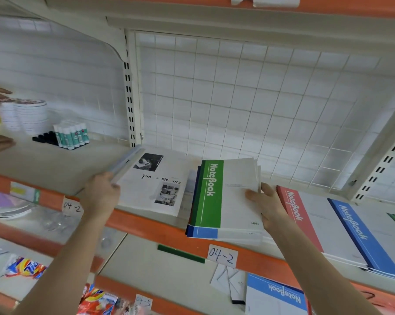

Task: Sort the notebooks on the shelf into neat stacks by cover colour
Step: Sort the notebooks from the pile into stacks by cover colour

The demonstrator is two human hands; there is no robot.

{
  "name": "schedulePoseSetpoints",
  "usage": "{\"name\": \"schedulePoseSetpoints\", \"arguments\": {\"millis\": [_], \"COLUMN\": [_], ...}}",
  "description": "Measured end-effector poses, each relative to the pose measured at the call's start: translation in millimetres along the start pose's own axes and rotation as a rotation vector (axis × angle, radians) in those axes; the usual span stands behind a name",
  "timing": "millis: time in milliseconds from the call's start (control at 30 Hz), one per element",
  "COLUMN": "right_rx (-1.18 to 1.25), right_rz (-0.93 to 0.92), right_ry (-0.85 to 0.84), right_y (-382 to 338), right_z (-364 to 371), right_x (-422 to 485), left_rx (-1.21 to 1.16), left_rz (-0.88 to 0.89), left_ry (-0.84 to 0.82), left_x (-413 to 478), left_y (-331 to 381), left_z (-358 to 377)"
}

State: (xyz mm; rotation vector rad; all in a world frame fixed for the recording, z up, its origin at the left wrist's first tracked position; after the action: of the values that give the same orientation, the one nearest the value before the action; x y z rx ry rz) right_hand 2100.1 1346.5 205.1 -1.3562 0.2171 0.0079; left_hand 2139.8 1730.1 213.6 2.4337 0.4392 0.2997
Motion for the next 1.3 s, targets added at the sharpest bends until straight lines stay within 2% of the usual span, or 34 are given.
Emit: {"name": "schedulePoseSetpoints", "arguments": {"millis": [33, 100, 200, 267, 333, 500, 667, 1000, 1133, 1233, 1300], "right_rx": [-0.003, -0.006, -0.001, -0.014, -0.019, -0.031, -0.005, 0.020, 0.003, 0.009, 0.003], "right_rz": [-0.003, -0.008, -0.004, 0.007, 0.022, 0.049, 0.062, 0.048, 0.037, 0.030, 0.022], "right_ry": [-0.007, -0.012, -0.005, 0.006, 0.022, 0.037, 0.037, 0.033, 0.056, 0.077, 0.103], "right_y": [0, -1, -2, -3, -2, 2, 6, 7, 3, -1, -5], "right_z": [1, 2, 0, -2, -5, -11, -11, -14, -31, -51, -67], "right_x": [0, 0, 0, -1, -2, -3, -2, -1, -8, -17, -27], "left_rx": [0.232, 0.460, 0.476, 0.582, 0.716, 0.603, 0.619, 0.583, 0.592, 0.391, 0.217], "left_rz": [0.015, 0.113, 0.415, 0.441, 0.441, 0.380, 0.361, 0.373, 0.517, 0.716, 0.762], "left_ry": [-0.024, -0.097, -0.341, -0.498, -0.508, -0.416, -0.370, -0.395, -0.354, -0.317, -0.379], "left_x": [-4, -19, -58, -81, -88, -68, -49, -50, -72, -104, -122], "left_y": [7, 31, 78, 84, 81, 74, 62, 59, 88, 130, 155], "left_z": [5, 21, 70, 99, 112, 98, 92, 95, 103, 109, 118]}}
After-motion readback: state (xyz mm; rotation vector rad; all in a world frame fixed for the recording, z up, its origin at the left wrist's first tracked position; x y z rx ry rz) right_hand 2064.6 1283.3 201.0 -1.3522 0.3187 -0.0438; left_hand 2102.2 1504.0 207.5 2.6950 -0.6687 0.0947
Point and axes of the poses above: each hand's wrist, its own x-axis towards the middle knuckle, its own z-axis out of the palm, y = z × x, the point moved 9 cm from there along x, towards the middle knuckle, and after that the axes turned 9 degrees about -y, right-handed, at the moved point
